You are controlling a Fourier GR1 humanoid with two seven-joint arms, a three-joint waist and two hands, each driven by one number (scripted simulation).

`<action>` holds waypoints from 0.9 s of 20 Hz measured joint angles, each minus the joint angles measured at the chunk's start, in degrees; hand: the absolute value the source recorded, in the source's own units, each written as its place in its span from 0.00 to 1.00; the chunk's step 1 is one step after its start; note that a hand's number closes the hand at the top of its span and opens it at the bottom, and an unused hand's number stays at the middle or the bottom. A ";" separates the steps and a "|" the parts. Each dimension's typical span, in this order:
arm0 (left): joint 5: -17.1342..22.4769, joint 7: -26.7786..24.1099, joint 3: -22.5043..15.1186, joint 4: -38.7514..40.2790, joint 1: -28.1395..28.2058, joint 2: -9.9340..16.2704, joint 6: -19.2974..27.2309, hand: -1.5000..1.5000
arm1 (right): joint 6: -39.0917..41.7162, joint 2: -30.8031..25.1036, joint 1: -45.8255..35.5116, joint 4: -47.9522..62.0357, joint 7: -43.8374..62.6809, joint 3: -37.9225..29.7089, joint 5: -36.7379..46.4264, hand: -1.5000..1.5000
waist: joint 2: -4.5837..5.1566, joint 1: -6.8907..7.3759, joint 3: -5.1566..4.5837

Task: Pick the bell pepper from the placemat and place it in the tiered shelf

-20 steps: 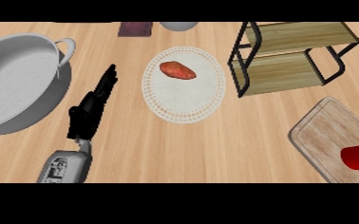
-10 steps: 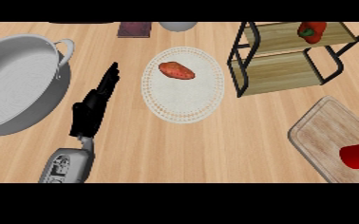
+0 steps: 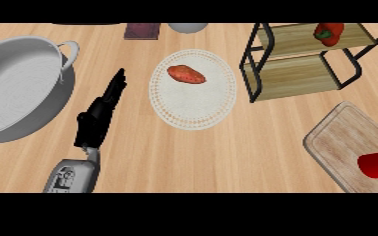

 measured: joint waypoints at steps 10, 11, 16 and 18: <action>0.85 -0.27 1.55 -0.04 0.06 1.08 -0.93 0.50 | -1.13 -5.21 -2.97 -5.90 6.63 -10.86 -9.47 0.00 | -0.14 -0.49 0.01; 0.52 -0.31 1.20 -0.06 0.13 0.76 -0.69 0.50 | -0.62 -6.49 -2.69 -6.52 7.97 -12.03 -10.14 0.00 | -0.16 -0.59 0.00; 0.66 -0.96 1.77 0.31 1.27 0.79 -0.55 0.50 | 5.53 -13.73 0.94 -8.31 15.36 -18.48 -14.65 0.00 | -0.27 -1.14 -0.01; 0.94 -0.16 1.82 -0.70 1.49 0.81 -0.68 0.50 | 9.28 -16.43 4.26 -7.94 16.16 -21.59 -17.22 0.00 | -0.30 -1.33 0.01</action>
